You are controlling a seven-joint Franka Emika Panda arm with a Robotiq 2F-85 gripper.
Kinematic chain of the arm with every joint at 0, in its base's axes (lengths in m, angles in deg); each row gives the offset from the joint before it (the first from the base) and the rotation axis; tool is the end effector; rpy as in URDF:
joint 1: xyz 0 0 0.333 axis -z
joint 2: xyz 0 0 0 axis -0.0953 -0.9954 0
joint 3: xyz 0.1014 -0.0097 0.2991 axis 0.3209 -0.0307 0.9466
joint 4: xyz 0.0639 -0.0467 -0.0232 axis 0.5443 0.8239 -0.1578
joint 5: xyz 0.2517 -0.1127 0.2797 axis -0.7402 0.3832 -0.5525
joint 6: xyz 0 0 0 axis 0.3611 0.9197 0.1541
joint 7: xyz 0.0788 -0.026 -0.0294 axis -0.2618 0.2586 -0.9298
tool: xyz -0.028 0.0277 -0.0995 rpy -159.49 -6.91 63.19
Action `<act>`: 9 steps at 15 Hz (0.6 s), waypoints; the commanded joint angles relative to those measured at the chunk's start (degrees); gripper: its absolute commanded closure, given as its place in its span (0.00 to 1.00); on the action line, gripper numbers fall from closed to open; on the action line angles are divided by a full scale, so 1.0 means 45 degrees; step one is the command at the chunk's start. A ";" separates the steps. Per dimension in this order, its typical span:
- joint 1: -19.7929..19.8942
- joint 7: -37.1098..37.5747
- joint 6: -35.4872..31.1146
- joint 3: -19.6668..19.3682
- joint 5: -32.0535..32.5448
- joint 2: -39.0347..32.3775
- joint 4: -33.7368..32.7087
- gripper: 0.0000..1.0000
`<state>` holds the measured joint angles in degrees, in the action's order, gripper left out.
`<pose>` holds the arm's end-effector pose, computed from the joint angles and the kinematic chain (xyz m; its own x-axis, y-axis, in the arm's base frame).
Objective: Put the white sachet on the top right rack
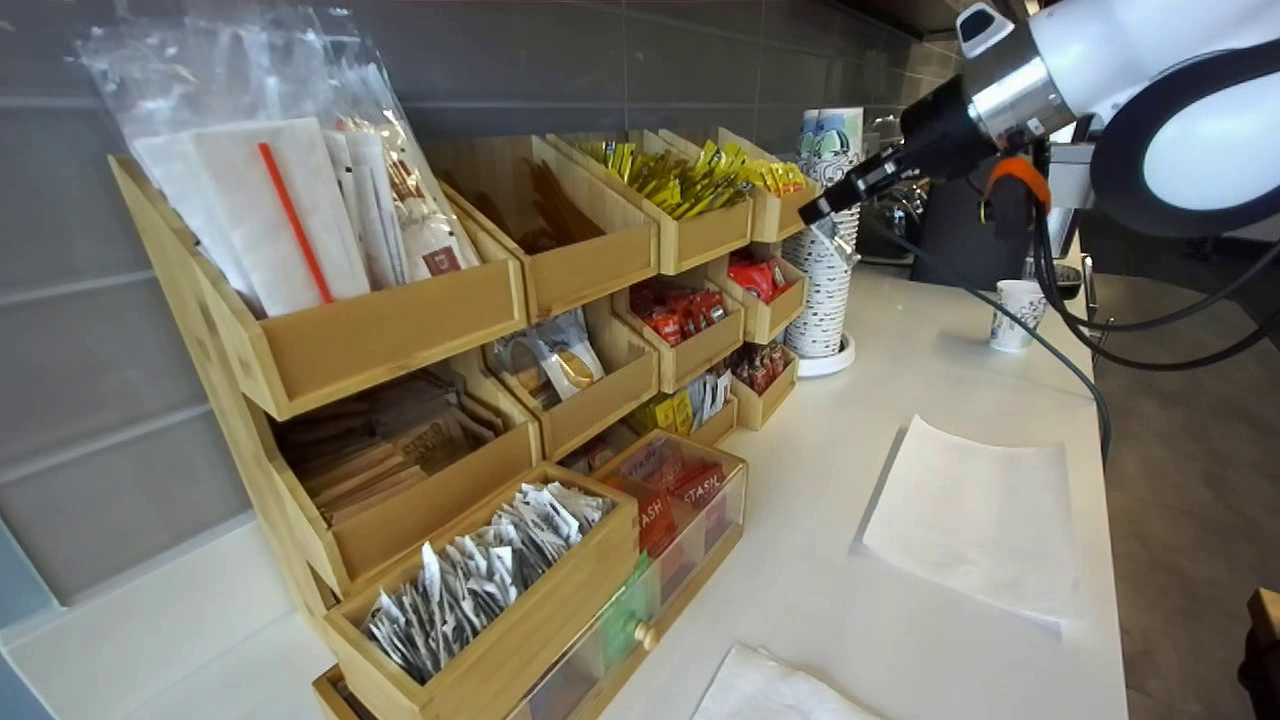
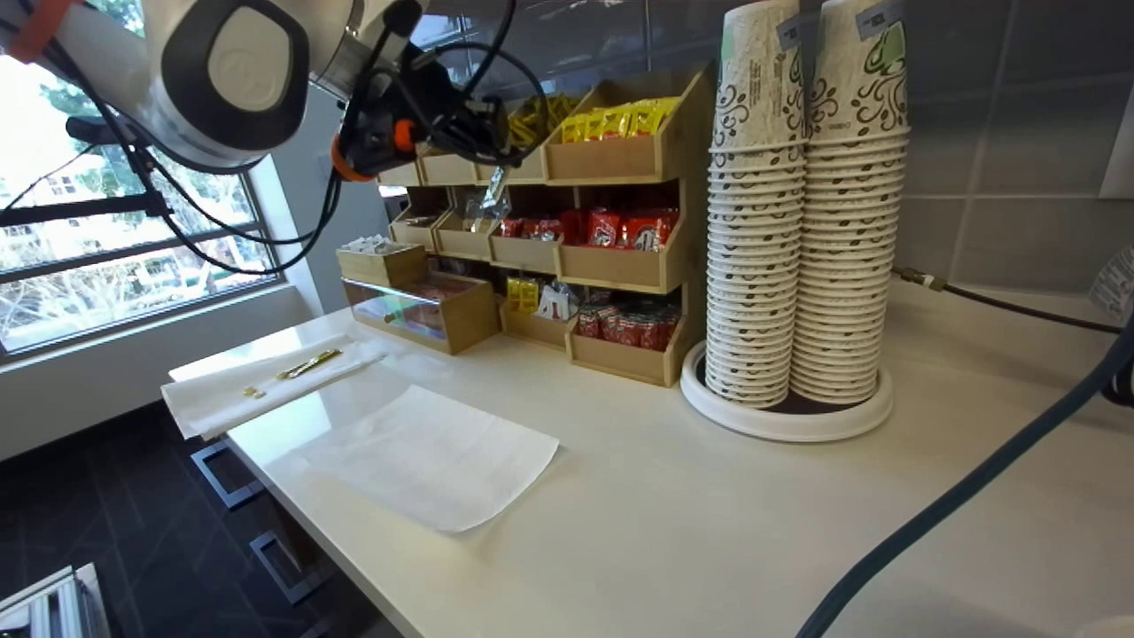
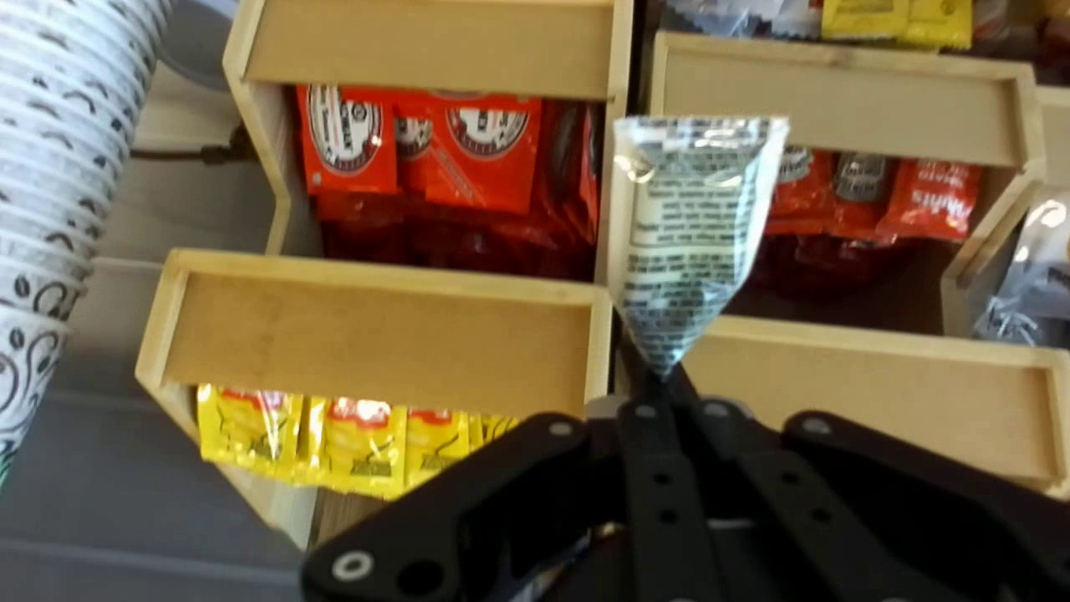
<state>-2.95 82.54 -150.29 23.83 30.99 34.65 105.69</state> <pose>0.4768 -0.0530 0.4951 0.5486 0.0984 0.8303 -0.0140 -0.9918 0.1268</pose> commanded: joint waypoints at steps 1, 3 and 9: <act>-0.0334 -0.0319 -0.1097 -0.0547 0.0132 0.0253 -0.0257 1.00; -0.0692 -0.0317 -0.1766 -0.0986 0.0250 0.0298 -0.0473 1.00; -0.2284 0.0040 -0.3847 -0.2792 0.1187 -0.0359 -0.0994 1.00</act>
<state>-9.26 81.53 -163.09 15.68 32.96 35.13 102.65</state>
